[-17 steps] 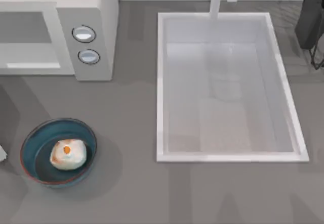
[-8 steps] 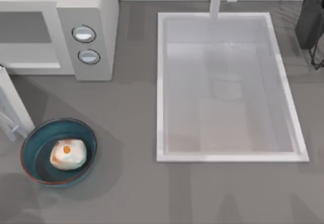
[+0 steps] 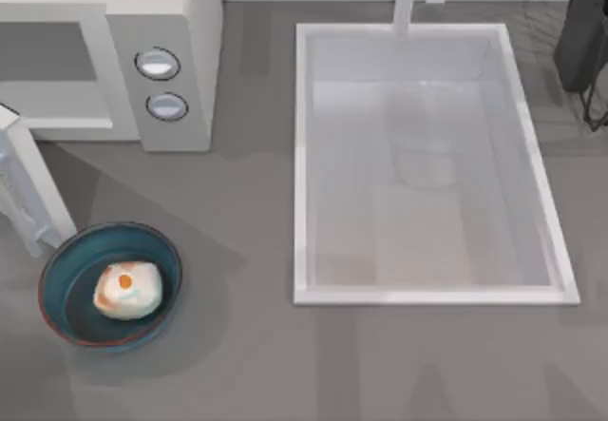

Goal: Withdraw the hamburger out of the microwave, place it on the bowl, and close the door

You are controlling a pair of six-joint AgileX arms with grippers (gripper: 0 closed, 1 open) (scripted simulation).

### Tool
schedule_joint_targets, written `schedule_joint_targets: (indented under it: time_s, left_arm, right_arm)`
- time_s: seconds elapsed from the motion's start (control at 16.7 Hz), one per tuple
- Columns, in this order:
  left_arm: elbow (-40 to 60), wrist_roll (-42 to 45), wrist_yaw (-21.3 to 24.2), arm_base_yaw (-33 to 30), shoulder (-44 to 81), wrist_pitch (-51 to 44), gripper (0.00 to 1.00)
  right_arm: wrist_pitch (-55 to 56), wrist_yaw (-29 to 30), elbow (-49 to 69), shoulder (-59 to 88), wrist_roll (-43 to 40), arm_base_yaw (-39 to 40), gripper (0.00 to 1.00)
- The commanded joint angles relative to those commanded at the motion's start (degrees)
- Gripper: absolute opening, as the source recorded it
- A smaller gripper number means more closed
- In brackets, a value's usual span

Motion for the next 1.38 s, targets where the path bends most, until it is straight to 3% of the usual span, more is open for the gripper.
schedule_joint_targets:
  time_s: [0.3, 0.48, 0.96, 1.38]
  left_arm:
    - [-3.6, -11.1, -9.7, -15.7, -5.8, 0.6, 0.0]
    - [-5.3, -16.3, -14.3, -21.8, -8.7, 0.9, 0.0]
    - [-3.8, -17.3, -15.1, -22.8, -6.7, 2.1, 0.0]
    - [7.8, -18.1, -16.0, -24.3, 14.4, 10.0, 0.0]
  right_arm:
    - [0.0, 0.0, 0.0, 0.0, 0.0, 0.0, 1.0]
    - [0.0, 0.0, 0.0, 0.0, 0.0, 0.0, 1.0]
    - [0.0, 0.0, 0.0, 0.0, 0.0, 0.0, 1.0]
    - [0.0, 0.0, 0.0, 0.0, 0.0, 0.0, 1.0]
